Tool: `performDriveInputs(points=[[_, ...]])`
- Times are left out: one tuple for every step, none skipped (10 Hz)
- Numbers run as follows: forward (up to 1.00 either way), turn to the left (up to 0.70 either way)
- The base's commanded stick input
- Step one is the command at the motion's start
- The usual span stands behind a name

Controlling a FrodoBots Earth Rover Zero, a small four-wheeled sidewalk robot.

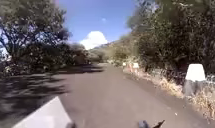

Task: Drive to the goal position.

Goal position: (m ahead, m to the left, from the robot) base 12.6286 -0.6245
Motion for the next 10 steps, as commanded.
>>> performDriveInputs(points=[[0.5, 0.0], [0.5, 0.0], [0.5, 0.0], [0.5, 0.0], [0.5, 0.0], [0.5, 0.0], [0.5, 0.0], [0.5, 0.0], [0.5, 0.0], [0.5, 0.0]])
